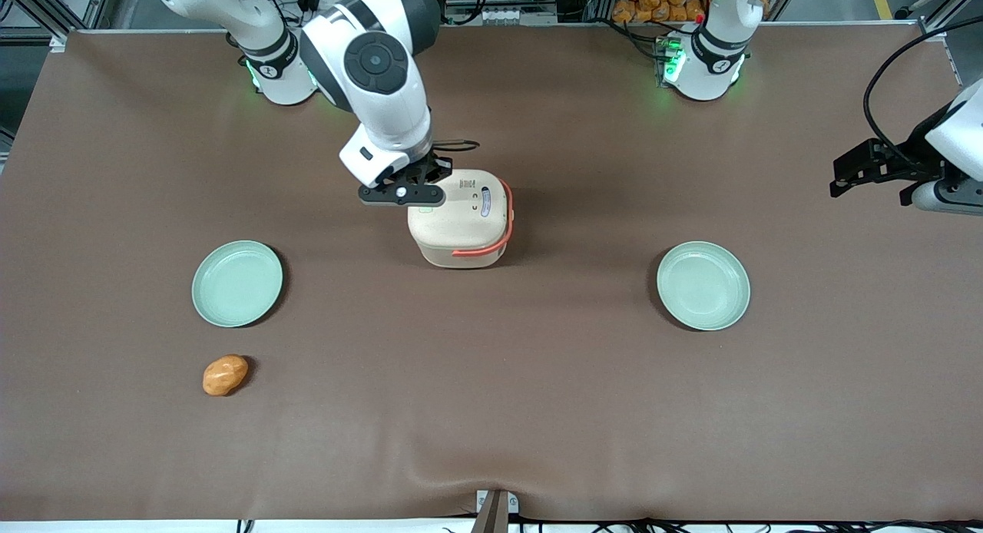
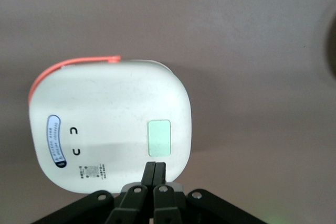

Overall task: Press rice cooker button with right arm
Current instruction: 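Lower the closed right gripper onto the green lid button and press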

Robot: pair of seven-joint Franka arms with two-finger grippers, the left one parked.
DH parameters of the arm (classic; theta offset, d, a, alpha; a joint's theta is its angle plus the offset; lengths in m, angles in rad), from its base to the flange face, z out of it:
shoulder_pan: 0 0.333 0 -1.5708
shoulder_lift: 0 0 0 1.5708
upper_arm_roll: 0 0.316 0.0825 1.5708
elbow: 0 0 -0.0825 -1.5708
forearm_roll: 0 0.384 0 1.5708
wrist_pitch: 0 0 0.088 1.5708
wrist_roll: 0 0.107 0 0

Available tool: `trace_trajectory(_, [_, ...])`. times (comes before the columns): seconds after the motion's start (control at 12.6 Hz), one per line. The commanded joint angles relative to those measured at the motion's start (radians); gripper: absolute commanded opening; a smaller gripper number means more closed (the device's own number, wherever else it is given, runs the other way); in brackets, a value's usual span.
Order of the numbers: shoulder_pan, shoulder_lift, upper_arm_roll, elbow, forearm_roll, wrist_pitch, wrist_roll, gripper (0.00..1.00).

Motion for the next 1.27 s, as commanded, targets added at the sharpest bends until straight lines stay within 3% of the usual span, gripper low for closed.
trace_trajectory(0.0, [0.017,-0.016,-0.012,-0.056,0.001,0.037,0.013,0.00])
trace_trajectory(1.19, [0.004,0.034,-0.017,-0.088,0.000,0.136,0.036,0.00])
